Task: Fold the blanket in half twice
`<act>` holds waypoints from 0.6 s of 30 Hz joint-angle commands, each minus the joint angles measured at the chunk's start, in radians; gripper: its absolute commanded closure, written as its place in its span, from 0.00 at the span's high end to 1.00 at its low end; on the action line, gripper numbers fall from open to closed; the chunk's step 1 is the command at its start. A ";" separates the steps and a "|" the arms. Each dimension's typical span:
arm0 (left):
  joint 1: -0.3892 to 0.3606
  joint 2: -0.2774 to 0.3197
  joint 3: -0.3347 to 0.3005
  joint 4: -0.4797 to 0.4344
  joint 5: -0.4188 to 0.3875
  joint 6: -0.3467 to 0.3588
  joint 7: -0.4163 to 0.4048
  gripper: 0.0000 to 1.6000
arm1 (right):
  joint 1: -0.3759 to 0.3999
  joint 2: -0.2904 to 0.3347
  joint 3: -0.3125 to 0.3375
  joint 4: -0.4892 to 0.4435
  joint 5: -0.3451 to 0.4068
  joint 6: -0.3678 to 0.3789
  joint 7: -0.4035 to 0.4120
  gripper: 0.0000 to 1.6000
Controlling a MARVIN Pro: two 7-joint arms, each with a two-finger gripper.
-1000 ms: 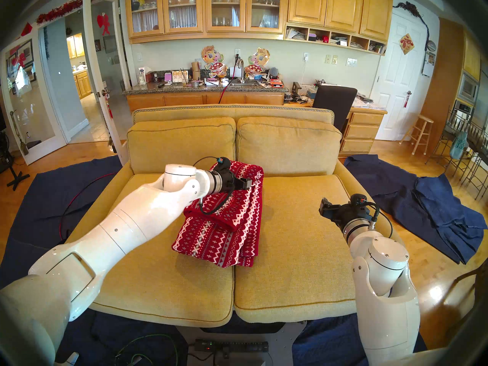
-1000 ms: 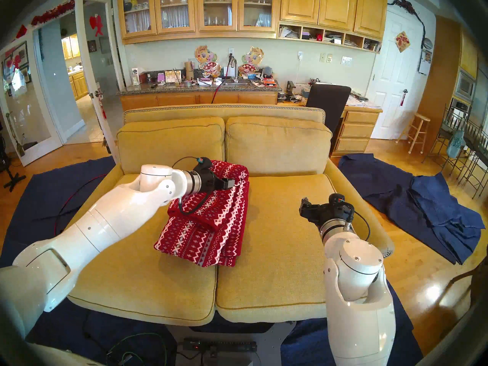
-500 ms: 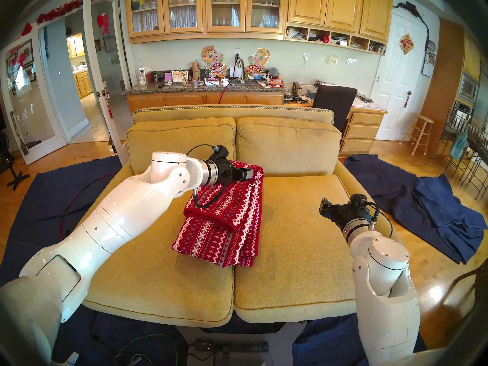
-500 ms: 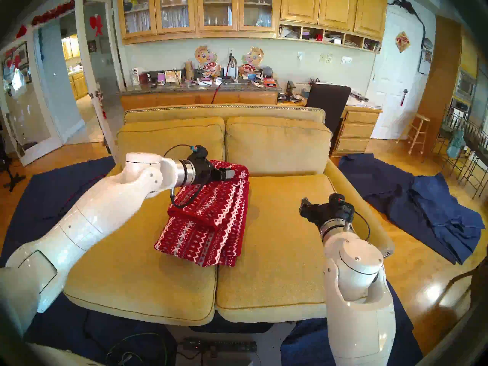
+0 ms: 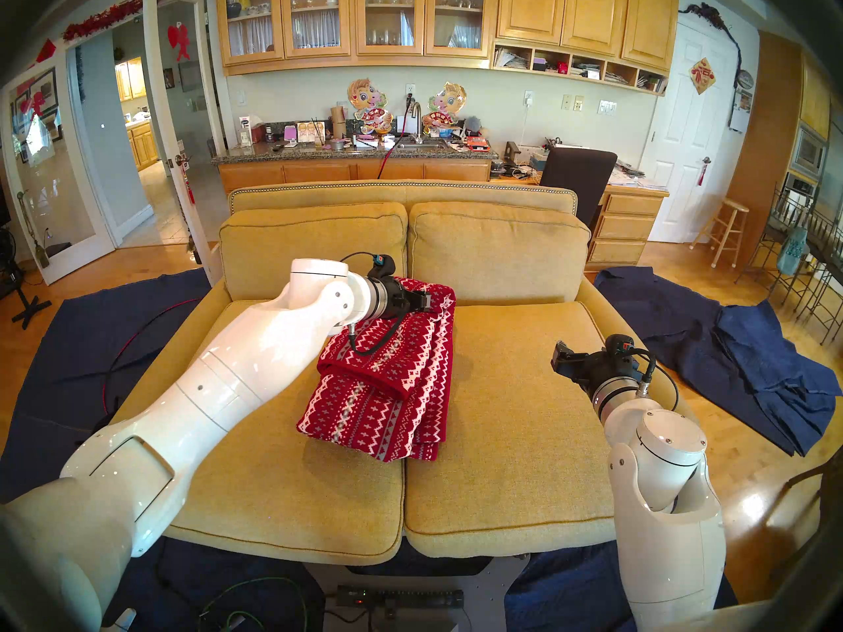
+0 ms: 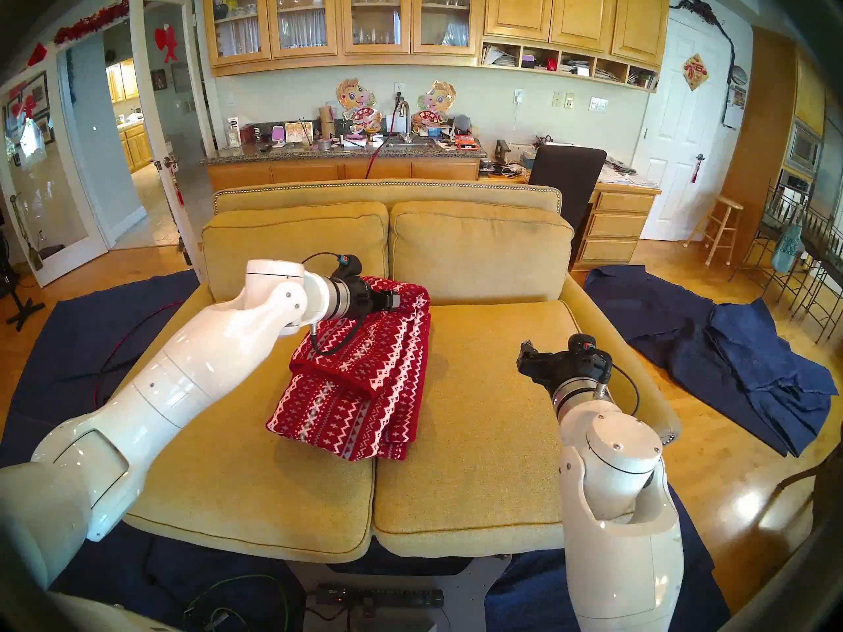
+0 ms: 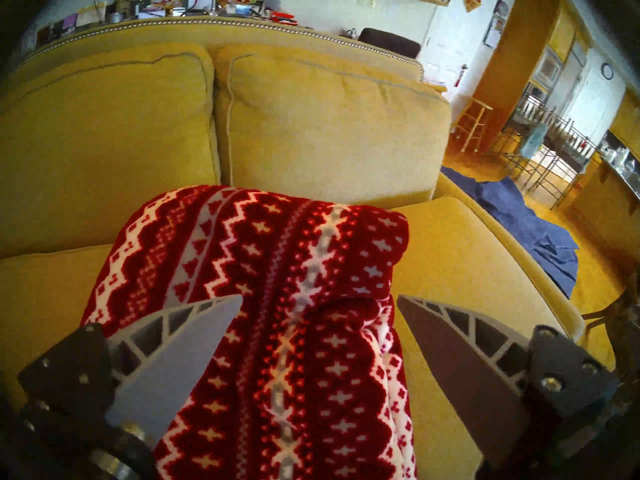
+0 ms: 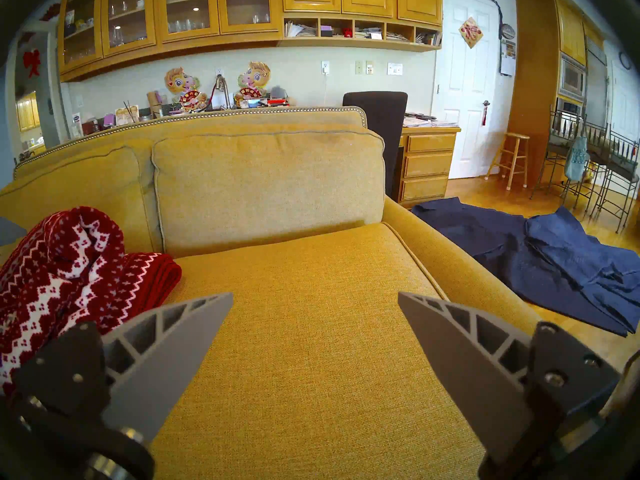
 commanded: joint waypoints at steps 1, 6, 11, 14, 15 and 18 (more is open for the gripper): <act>-0.097 -0.086 -0.012 0.018 0.011 -0.023 0.014 1.00 | 0.017 -0.001 -0.001 -0.034 0.001 -0.008 0.000 1.00; -0.114 -0.099 -0.023 0.036 0.010 -0.024 0.016 1.00 | 0.017 -0.001 -0.001 -0.034 0.001 -0.008 0.000 1.00; -0.125 -0.112 -0.022 0.062 0.020 -0.034 0.018 1.00 | 0.017 -0.001 -0.001 -0.035 0.001 -0.008 0.000 1.00; -0.131 -0.127 -0.015 0.093 0.033 -0.051 0.016 1.00 | 0.017 -0.002 -0.001 -0.036 0.001 -0.008 -0.001 1.00; -0.134 -0.131 -0.011 0.104 0.040 -0.058 0.014 1.00 | 0.017 -0.002 -0.001 -0.036 0.001 -0.008 -0.001 1.00; -0.143 -0.147 0.001 0.142 0.060 -0.076 0.009 1.00 | 0.017 -0.002 -0.001 -0.036 0.001 -0.008 -0.001 1.00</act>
